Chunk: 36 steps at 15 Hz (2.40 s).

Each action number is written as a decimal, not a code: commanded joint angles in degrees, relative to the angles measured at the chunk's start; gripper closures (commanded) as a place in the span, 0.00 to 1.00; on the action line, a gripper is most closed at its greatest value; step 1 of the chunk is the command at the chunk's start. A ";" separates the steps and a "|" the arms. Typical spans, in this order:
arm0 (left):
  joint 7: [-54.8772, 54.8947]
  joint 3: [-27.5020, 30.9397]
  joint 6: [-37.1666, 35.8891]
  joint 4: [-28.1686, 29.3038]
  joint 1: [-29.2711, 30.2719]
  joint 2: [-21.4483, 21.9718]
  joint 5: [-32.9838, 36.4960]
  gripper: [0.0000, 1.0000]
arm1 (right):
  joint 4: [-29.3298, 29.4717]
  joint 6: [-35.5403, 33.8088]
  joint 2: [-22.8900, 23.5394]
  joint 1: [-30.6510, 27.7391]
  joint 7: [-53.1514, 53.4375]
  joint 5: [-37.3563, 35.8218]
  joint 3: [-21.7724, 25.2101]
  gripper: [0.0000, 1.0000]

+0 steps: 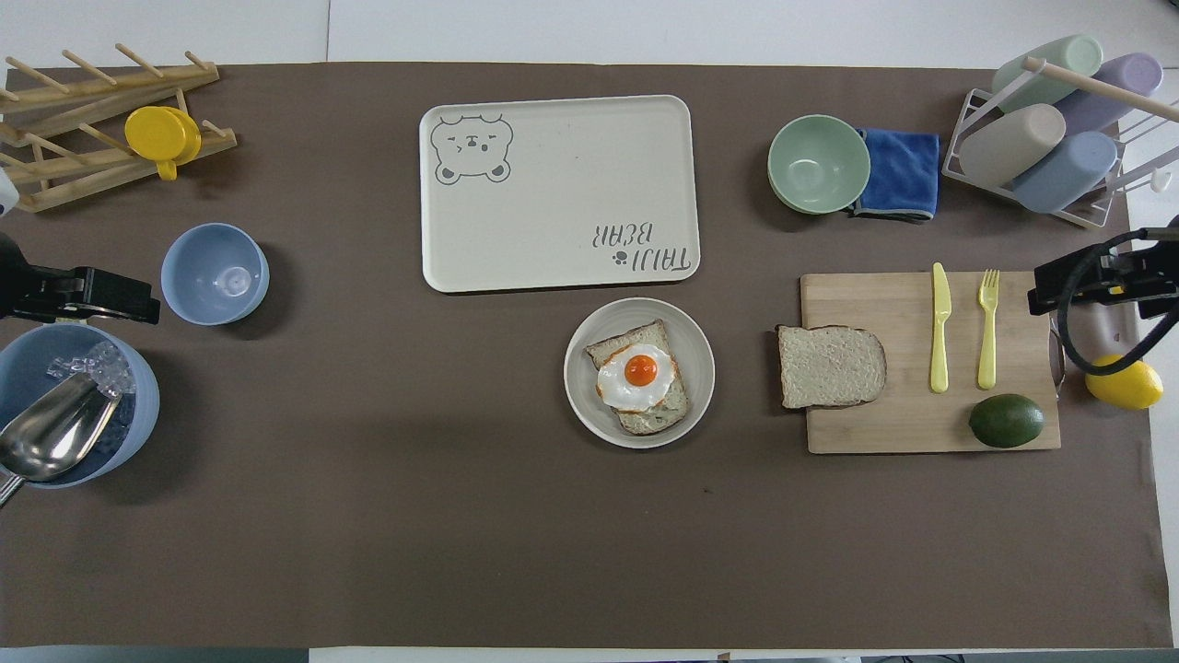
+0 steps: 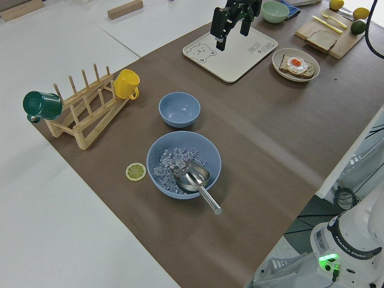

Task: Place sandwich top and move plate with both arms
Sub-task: 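Reach the right gripper toward the bread slice on the cutting board, then grasp the bread slice with the right gripper and lift it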

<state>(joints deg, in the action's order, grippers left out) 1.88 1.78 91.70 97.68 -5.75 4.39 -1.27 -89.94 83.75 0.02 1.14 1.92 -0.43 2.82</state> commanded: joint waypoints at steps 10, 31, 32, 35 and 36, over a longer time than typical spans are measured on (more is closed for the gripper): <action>-0.39 0.42 -0.47 0.15 -0.49 0.70 1.09 0.00 | -3.40 4.40 -0.99 4.04 0.28 -5.73 -2.73 0.00; -0.39 0.42 -0.47 0.15 -0.49 0.70 1.09 0.00 | -25.55 32.18 15.80 9.85 37.02 -25.24 -15.48 0.00; -0.39 0.42 -0.47 0.15 -0.49 0.70 1.09 0.00 | -25.73 32.00 15.80 9.50 36.93 -25.24 -15.48 0.00; -0.39 0.42 -0.47 0.15 -0.49 0.70 1.09 0.00 | -26.95 32.00 15.62 8.97 36.67 -25.24 -15.48 0.00; -0.39 0.42 -0.47 0.15 -0.49 0.70 1.09 0.00 | -27.13 32.17 15.53 8.97 36.67 -25.24 -15.57 0.00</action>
<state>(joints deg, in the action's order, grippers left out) 1.88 1.78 91.70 97.68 -5.75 4.39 -1.27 -115.44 115.02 16.40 10.89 38.60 -24.52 -12.12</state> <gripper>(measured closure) 0.000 0.000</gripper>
